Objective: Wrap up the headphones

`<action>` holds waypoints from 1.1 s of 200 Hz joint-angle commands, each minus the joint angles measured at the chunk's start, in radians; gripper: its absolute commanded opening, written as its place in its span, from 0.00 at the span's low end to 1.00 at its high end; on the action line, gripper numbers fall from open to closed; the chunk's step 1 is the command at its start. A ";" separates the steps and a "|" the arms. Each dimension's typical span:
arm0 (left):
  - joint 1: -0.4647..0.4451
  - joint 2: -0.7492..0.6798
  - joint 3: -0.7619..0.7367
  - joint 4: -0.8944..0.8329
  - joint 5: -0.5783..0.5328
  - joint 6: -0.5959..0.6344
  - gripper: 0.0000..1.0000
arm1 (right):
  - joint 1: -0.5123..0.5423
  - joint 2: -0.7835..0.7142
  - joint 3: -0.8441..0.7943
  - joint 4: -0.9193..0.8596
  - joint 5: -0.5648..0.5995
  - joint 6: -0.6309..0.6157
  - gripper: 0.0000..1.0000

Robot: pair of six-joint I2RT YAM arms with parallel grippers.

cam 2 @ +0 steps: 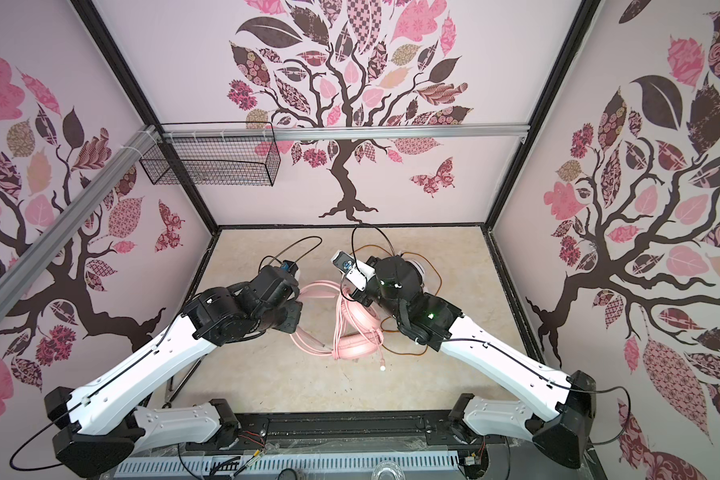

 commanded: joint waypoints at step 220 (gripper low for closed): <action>0.332 0.067 0.444 -0.180 0.179 -0.034 0.00 | -0.166 0.263 -0.562 0.705 -0.681 0.590 0.70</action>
